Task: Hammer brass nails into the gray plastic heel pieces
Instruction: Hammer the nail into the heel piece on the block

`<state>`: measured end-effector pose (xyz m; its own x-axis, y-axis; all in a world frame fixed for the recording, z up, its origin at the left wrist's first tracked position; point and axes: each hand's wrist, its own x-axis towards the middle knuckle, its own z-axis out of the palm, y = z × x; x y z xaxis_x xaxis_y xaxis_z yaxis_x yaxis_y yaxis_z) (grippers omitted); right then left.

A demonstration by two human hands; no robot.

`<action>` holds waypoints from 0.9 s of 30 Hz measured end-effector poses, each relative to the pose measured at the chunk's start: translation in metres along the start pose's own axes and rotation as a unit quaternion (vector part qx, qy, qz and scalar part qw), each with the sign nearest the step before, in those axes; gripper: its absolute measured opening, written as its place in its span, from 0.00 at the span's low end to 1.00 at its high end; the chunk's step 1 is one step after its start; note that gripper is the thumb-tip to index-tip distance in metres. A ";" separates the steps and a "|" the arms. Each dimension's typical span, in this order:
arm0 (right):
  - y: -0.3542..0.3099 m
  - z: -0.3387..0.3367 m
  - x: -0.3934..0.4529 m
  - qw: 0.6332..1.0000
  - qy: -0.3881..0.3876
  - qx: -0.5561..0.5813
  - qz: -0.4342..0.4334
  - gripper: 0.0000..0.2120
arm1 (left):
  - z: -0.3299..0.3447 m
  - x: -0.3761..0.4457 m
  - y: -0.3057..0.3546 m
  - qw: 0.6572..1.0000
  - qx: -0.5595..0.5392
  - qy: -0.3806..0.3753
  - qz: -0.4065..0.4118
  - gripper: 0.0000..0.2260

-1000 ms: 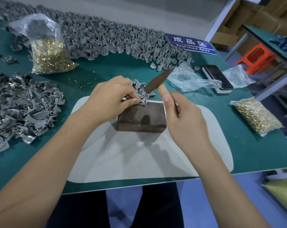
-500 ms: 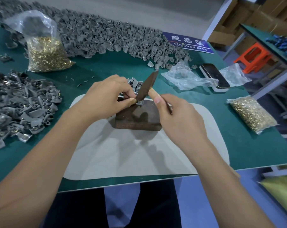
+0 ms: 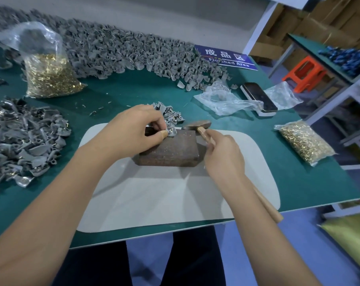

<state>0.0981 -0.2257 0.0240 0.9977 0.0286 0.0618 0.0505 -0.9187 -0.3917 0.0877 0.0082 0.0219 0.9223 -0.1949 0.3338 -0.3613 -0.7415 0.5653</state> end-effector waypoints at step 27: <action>-0.142 0.043 -0.023 0.895 0.001 0.187 -0.405 0.07 | -0.055 -0.105 -0.009 0.954 0.036 0.232 -0.188 0.03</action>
<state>0.0700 -0.0791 0.0384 0.6268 0.6244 0.4661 0.7693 -0.4010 -0.4974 -0.0134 0.0707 0.0237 0.8189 0.3852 0.4256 0.0083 -0.7493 0.6622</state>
